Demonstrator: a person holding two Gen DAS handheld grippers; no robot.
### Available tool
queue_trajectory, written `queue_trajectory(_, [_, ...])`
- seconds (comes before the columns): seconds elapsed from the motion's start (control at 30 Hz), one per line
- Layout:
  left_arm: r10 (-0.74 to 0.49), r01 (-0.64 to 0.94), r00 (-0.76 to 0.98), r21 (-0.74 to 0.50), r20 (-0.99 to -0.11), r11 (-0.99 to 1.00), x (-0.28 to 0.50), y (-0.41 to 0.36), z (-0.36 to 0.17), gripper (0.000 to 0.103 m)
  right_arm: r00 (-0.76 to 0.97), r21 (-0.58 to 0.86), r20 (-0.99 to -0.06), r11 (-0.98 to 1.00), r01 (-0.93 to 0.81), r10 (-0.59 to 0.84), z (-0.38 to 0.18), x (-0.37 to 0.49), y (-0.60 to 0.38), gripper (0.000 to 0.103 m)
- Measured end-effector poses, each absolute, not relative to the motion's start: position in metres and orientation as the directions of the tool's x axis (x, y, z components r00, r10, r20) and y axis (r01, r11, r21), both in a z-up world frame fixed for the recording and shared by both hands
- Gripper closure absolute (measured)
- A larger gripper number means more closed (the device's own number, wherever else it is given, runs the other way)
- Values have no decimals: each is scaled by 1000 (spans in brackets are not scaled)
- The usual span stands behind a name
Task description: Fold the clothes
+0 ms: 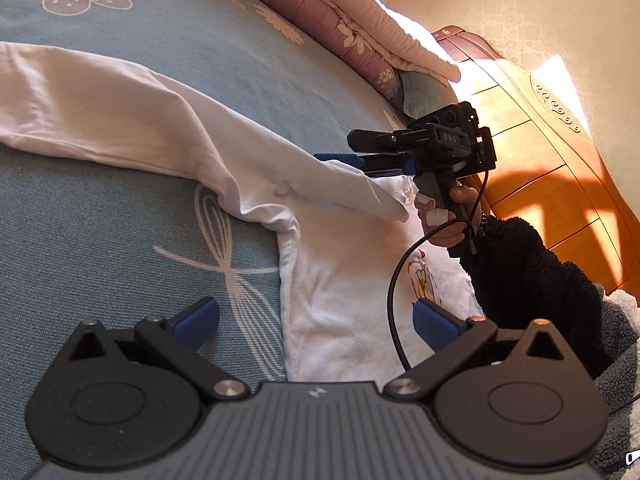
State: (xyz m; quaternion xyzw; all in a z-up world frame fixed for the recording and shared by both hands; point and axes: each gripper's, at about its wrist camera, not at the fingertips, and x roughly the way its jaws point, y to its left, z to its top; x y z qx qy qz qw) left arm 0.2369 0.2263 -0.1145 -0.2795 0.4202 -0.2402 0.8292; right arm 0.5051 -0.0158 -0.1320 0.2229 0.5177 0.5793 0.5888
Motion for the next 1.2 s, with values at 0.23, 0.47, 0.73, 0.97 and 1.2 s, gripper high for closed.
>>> queue_trajectory(0.23, [-635, 170, 535, -665, -558, 727, 236, 227, -116, 1, -209, 845, -428, 307, -439, 879, -138, 504, -24, 31])
queue_trajectory(0.47, [-637, 177, 539, -665, -551, 725, 233, 229, -116, 1, -200, 862, -435, 341, -375, 878, -142, 495, -58, 30])
queue_trajectory(0.73, [-637, 171, 545, -671, -545, 721, 234, 229, -117, 1, -193, 897, -369, 294, -330, 909, -150, 492, -45, 27])
queue_trajectory(0.97, [-649, 175, 546, -685, -530, 707, 232, 232, -118, 1, -139, 939, -298, 264, -219, 944, -187, 501, -63, 94])
queue_trajectory(1.2, [-652, 175, 547, -689, -526, 703, 232, 235, -118, 1, -134, 927, -316, 275, -256, 939, -183, 498, -60, 93])
